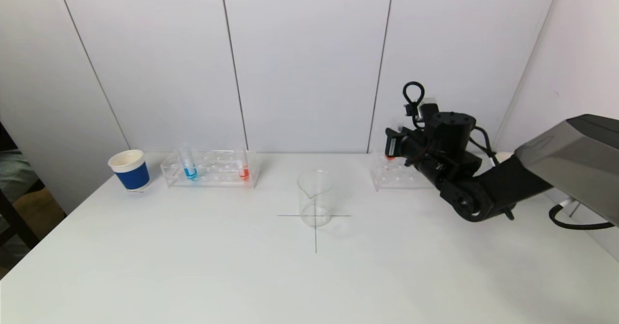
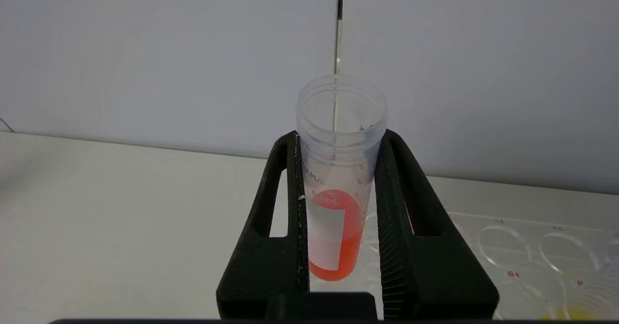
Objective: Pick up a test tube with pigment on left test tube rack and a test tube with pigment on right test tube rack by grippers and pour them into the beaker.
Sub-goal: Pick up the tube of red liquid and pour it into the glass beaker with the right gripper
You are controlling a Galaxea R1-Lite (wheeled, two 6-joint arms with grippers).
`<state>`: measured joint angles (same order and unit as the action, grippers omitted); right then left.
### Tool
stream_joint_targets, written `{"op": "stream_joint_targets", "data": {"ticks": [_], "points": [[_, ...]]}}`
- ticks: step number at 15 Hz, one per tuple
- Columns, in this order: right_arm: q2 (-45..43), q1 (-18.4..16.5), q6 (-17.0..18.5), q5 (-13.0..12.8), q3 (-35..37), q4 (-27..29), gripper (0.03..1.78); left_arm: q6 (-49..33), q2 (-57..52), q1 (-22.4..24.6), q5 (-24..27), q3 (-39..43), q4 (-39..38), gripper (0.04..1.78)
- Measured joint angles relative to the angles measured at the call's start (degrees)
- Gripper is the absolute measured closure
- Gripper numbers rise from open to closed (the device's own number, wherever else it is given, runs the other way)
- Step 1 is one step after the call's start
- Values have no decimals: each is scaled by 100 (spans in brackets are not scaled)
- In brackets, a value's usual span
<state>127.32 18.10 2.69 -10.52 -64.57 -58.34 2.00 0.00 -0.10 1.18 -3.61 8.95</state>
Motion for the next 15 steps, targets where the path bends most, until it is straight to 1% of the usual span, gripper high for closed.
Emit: {"op": "stream_joint_targets", "data": {"ticks": [6, 9, 11, 13, 15], "points": [[-312, 0, -9, 5, -152, 358, 135, 0, 0, 0, -2, 0, 2, 6], [-562, 5, -30, 60, -177, 608, 135, -2, 0, 0, -4, 0, 0, 6], [-736, 6, -116, 101, -199, 813, 135, 1, 0, 0, -2, 0, 0, 6], [-891, 11, -251, 208, -238, 997, 135, 1, 0, 0, 0, 0, 0, 6], [-1003, 46, -421, 256, -249, 1030, 135, 0, 0, 0, 0, 0, 0, 6]]}}
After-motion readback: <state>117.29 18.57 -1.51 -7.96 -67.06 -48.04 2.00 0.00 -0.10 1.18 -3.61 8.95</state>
